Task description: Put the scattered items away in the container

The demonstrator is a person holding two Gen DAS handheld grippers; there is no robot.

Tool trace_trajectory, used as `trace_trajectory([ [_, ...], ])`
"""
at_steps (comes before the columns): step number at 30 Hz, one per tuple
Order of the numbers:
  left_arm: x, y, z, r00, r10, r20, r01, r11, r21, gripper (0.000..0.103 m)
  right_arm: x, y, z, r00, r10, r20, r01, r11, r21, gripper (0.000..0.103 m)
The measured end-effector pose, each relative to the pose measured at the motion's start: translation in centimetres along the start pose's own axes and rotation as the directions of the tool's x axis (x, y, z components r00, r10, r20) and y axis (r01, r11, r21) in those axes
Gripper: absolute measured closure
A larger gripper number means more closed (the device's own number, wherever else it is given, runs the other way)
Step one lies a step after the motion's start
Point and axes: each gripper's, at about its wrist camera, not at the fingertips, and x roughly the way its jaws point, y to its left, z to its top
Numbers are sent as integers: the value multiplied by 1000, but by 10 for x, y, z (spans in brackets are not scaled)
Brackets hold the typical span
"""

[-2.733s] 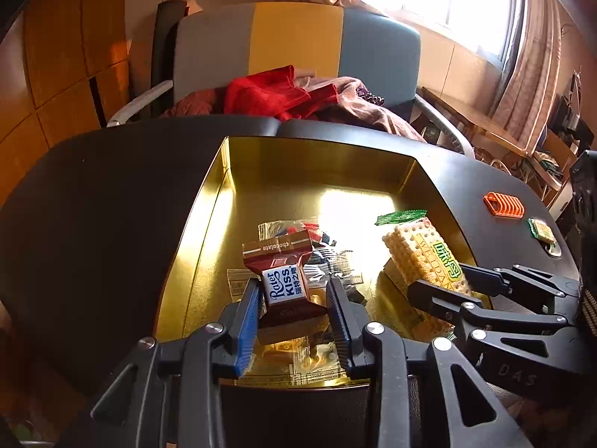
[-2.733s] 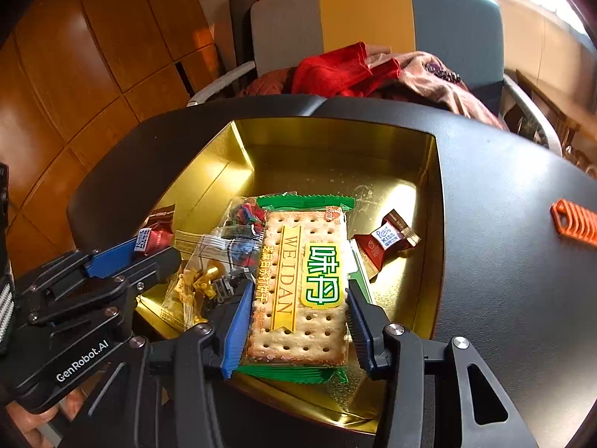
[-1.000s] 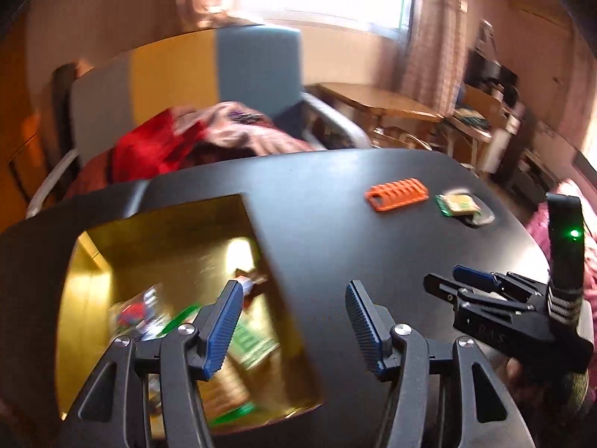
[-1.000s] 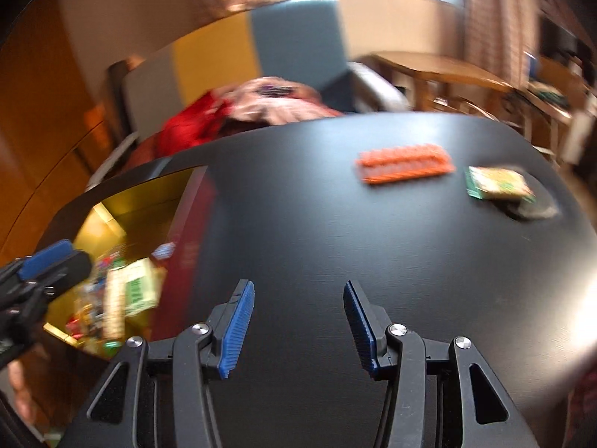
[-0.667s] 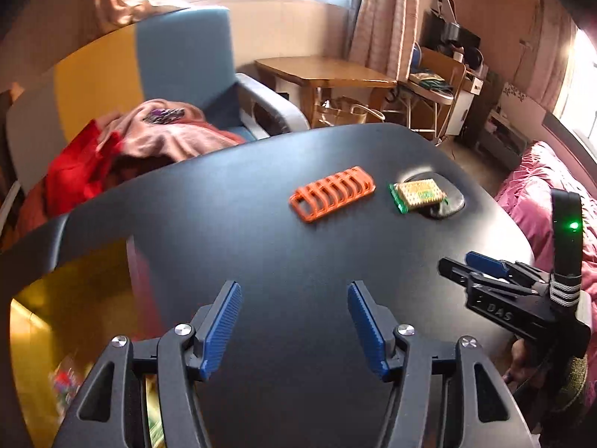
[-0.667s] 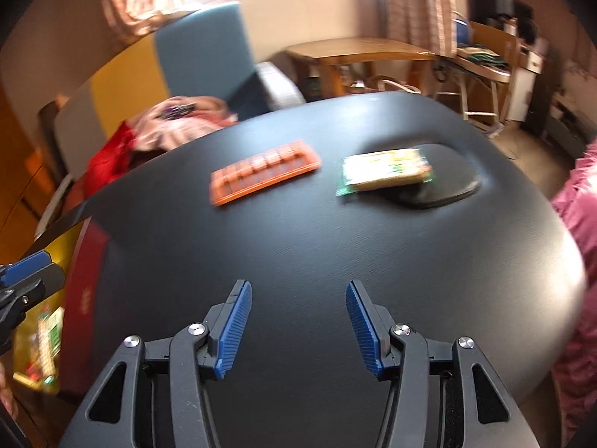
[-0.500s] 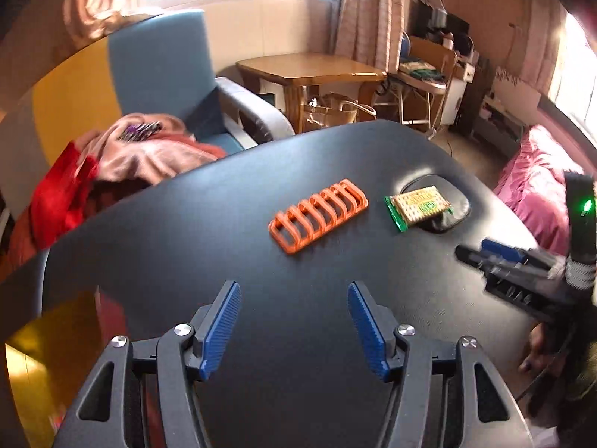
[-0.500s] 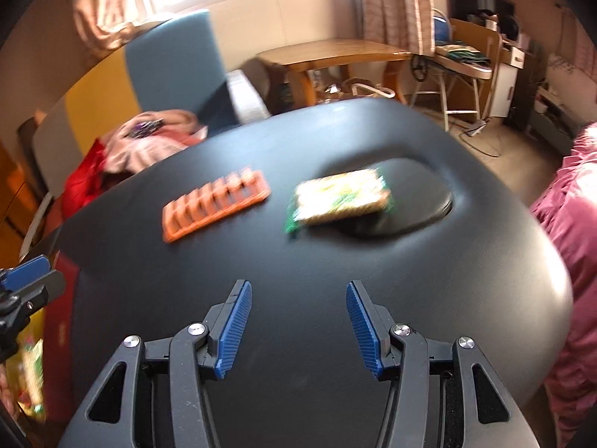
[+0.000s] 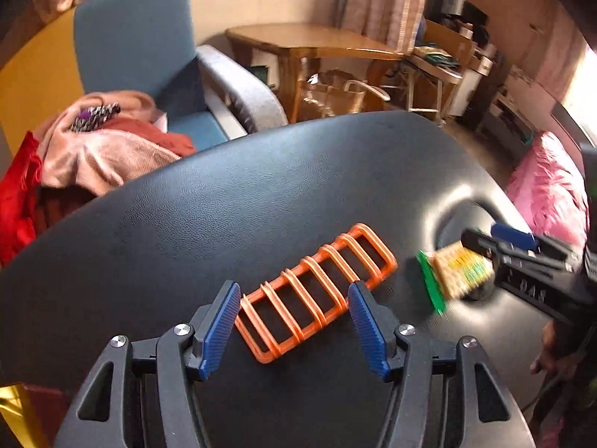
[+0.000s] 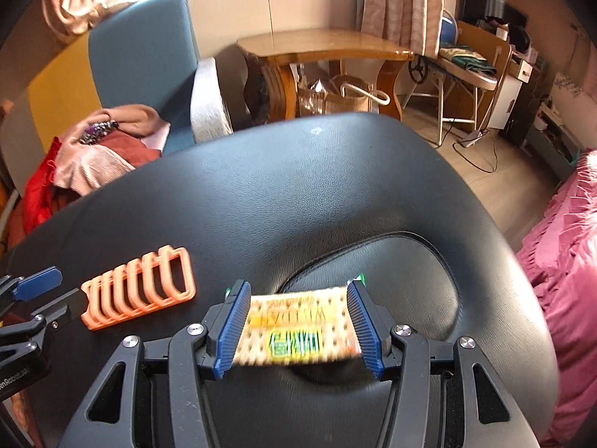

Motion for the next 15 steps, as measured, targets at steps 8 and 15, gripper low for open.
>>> trace_trajectory([
  [8, 38, -1, 12, 997, -60, -47, 58, 997, -48, 39, 31, 11, 7, 996, -21, -89, 13, 996, -87, 44],
  [15, 25, 0, -21, 994, -92, -66, 87, 993, -78, 37, 24, 22, -24, 989, 12, -144, -31, 991, -130, 44],
])
